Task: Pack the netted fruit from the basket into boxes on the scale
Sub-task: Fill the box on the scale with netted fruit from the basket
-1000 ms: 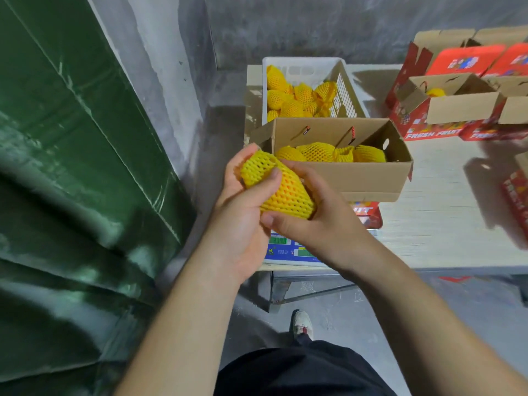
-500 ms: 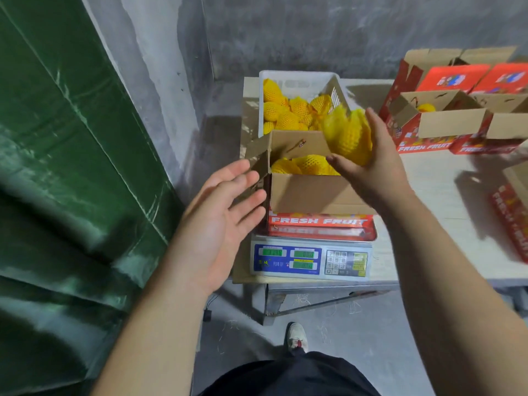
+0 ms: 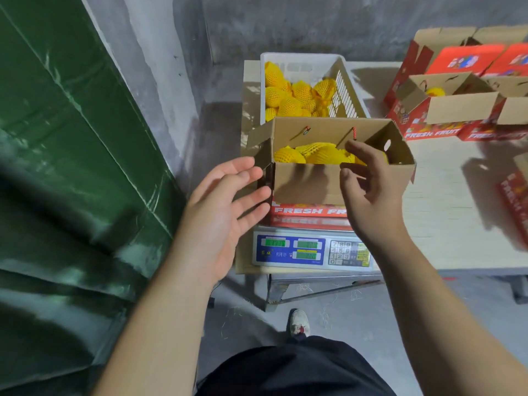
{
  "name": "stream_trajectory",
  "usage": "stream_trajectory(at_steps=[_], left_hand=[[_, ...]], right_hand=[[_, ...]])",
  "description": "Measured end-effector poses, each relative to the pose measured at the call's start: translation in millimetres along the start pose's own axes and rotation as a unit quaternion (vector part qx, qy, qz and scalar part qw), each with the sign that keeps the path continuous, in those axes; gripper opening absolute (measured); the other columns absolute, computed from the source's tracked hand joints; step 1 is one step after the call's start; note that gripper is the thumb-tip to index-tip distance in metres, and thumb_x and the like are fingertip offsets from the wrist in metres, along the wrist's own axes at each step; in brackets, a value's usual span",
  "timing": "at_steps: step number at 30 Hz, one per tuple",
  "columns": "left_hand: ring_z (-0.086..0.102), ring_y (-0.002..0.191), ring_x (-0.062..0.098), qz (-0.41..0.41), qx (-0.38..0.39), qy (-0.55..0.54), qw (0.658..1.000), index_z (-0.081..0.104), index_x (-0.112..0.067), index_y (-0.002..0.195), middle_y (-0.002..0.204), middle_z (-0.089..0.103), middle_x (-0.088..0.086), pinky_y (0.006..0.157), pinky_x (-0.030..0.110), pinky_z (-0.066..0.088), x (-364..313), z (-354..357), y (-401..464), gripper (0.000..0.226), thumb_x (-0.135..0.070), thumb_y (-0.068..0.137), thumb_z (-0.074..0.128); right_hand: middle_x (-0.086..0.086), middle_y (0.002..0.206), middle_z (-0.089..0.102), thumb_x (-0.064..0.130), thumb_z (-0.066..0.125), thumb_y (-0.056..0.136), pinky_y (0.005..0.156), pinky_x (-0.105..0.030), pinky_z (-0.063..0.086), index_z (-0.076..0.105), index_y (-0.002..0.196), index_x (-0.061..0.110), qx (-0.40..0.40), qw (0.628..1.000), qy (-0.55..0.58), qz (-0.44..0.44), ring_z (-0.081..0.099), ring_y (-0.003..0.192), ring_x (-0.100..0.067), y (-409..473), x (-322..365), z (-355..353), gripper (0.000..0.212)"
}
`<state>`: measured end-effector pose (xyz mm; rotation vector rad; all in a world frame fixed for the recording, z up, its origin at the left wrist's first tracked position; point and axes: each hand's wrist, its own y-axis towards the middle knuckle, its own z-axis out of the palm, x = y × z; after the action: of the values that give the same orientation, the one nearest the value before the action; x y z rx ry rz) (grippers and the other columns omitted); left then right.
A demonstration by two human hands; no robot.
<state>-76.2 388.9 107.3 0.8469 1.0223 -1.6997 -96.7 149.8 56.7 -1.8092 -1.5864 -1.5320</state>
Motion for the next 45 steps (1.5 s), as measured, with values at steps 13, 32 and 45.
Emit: stream_trajectory(at_steps=[13, 32, 45], left_hand=[[0.075, 0.1, 0.014, -0.006, -0.002, 0.061, 0.998, 0.08, -0.033, 0.102, 0.111, 0.079, -0.006, 0.09, 0.035, 0.054, 5.3, 28.8, 58.0, 0.025, -0.018, 0.103, 0.06], [0.067, 0.099, 0.003, 0.117, 0.029, 0.562, 0.818, 0.068, -0.041, 0.109, 0.105, 0.072, -0.014, 0.084, 0.016, 0.049, -14.3, 121.2, 315.1, 0.02, -0.024, 0.101, 0.062], [-0.009, 0.16, 0.037, -0.186, 0.235, 0.883, 0.361, -0.012, -0.046, 0.163, 0.172, -0.027, -0.003, 0.126, 0.054, 0.024, 98.7, 118.9, 536.5, 0.112, 0.01, 0.093, 0.055]], right_hand=[[0.021, 0.139, 0.058, 0.018, 0.058, 0.104, 0.097, -0.022, 0.053, 0.053, 0.143, 0.031, 0.038, 0.998, 0.042, 0.01, 0.061, 0.123, -0.007, 32.8, -14.7, 3.7, 0.041], [0.005, 0.114, 0.073, 0.029, 0.062, 0.1, 0.088, -0.04, 0.055, 0.061, 0.132, 0.029, 0.284, 0.942, -0.179, -0.004, 0.068, 0.097, -0.015, 359.8, -198.0, -21.0, 0.033], [-0.008, 0.172, 0.006, 0.02, 0.078, 0.09, 0.112, -0.063, 0.04, 0.002, 0.164, 0.03, 0.549, 0.726, -0.413, -0.012, 0.035, 0.148, -0.045, 386.8, -316.0, 111.4, 0.107]])
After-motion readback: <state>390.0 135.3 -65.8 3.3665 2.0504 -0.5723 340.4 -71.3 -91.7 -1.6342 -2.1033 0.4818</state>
